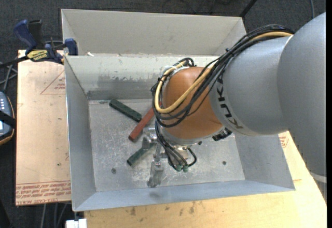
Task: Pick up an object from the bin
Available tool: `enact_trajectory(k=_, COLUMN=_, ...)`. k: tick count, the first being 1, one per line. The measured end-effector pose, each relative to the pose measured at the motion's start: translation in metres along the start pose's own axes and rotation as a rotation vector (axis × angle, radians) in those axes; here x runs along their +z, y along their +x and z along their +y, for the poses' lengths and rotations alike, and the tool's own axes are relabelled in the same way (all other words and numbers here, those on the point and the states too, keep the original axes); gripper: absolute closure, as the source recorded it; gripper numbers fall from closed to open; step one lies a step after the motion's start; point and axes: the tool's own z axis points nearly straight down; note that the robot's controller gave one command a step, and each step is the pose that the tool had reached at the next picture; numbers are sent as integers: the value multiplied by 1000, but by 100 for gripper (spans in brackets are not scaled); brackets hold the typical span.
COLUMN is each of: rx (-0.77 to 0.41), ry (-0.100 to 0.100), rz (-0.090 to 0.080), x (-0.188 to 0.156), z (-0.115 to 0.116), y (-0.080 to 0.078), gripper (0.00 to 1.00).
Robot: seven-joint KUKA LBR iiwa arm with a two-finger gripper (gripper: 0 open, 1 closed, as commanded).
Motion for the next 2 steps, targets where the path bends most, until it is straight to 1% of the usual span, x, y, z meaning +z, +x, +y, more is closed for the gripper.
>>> enact_trajectory(k=1, rx=0, ry=0, rz=0, x=0, z=0, y=0, gripper=0)
enact_trajectory(k=2, rx=31, ry=-2, rz=-8, x=48, z=21, y=-18, gripper=0)
